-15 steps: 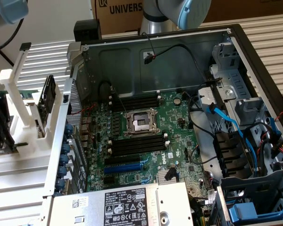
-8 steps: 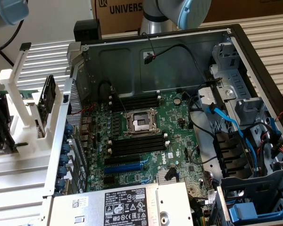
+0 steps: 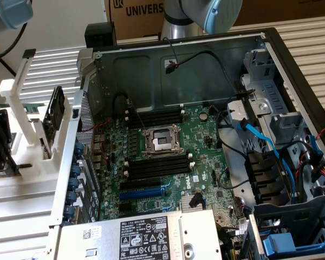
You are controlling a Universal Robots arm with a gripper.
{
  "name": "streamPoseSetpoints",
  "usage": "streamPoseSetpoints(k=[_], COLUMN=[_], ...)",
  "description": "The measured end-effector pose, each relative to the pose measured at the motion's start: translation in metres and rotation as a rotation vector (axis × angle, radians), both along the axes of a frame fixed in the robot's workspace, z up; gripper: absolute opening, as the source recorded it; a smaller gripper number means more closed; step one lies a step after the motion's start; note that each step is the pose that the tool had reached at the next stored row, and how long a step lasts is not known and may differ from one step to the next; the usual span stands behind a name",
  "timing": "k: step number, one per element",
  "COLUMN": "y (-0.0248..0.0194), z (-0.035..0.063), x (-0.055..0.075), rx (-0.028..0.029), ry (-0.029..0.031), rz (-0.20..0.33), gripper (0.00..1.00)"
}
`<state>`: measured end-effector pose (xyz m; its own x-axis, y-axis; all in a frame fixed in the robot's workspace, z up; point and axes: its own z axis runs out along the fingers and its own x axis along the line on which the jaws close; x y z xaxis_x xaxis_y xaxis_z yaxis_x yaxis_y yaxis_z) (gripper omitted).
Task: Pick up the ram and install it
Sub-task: 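Pick up the ram and move it above insertion slot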
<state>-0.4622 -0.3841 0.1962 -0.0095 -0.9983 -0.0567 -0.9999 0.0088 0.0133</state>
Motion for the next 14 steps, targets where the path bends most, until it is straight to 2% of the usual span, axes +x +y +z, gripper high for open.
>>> streamPoseSetpoints(k=[5, 9, 14], y=[0.0, 0.0, 0.0015], z=[0.0007, 0.0059, 0.0149], x=[0.0, -0.002, -0.002], rx=[0.0001, -0.0003, -0.0076], ry=[-0.0003, -0.0001, -0.0002], rz=[0.0, 0.0, 0.0], gripper=[0.14, 0.14, 0.14])
